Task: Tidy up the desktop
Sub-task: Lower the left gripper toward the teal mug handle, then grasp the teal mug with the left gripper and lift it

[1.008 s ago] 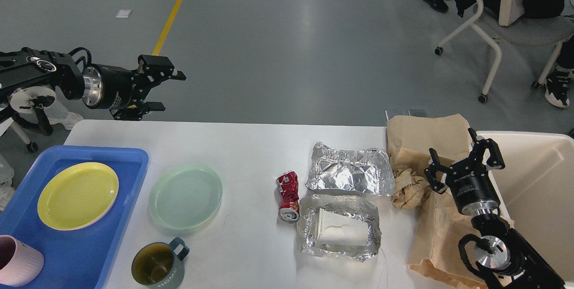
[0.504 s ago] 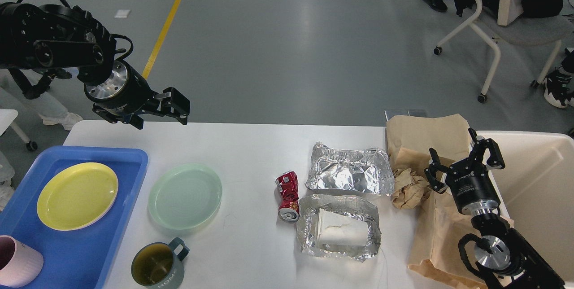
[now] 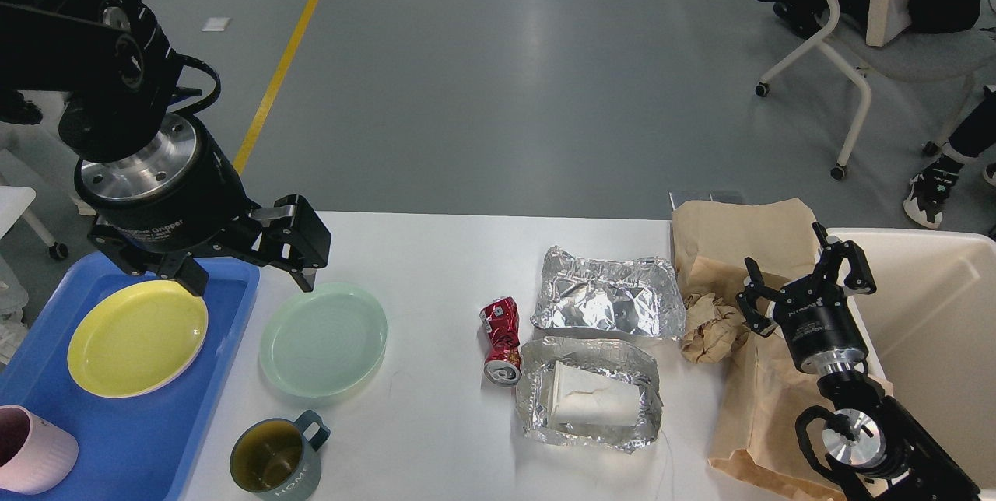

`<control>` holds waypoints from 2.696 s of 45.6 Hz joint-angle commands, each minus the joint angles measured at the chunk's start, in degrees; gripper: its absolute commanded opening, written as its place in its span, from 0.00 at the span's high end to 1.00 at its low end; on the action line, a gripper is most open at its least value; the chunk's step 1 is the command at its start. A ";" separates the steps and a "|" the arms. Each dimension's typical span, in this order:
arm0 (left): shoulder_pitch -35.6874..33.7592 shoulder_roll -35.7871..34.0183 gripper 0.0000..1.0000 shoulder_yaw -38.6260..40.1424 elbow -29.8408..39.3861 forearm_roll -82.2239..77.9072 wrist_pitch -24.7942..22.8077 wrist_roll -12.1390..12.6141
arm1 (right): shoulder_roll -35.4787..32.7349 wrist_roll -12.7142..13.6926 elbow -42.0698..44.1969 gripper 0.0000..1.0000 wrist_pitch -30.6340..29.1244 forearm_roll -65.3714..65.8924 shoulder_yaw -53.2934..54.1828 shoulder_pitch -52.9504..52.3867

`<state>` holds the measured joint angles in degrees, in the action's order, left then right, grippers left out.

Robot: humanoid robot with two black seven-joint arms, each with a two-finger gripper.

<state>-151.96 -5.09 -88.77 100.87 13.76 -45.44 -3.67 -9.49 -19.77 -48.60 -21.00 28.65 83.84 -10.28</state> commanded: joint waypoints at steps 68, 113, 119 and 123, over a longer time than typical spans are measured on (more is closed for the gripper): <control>60.81 -21.72 0.09 13.00 -12.10 -26.06 37.87 0.24 | 0.00 0.00 -0.09 0.00 0.00 0.00 0.00 0.00; 68.99 -18.64 1.00 16.78 -17.73 -26.41 42.19 3.57 | 0.00 0.00 -0.09 0.00 0.00 0.00 0.00 0.00; 68.99 -18.64 1.00 16.78 -17.73 -26.41 42.01 4.72 | 0.00 0.00 -0.09 0.00 0.00 0.00 0.00 0.00; 68.99 -18.64 1.00 16.78 -17.64 -26.41 41.66 4.72 | 0.00 0.00 -0.09 0.00 0.00 0.00 0.00 0.00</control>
<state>-82.94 -23.71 -71.95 83.15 -12.65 -3.37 0.88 -9.49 -19.78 -48.70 -21.00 28.65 83.85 -10.28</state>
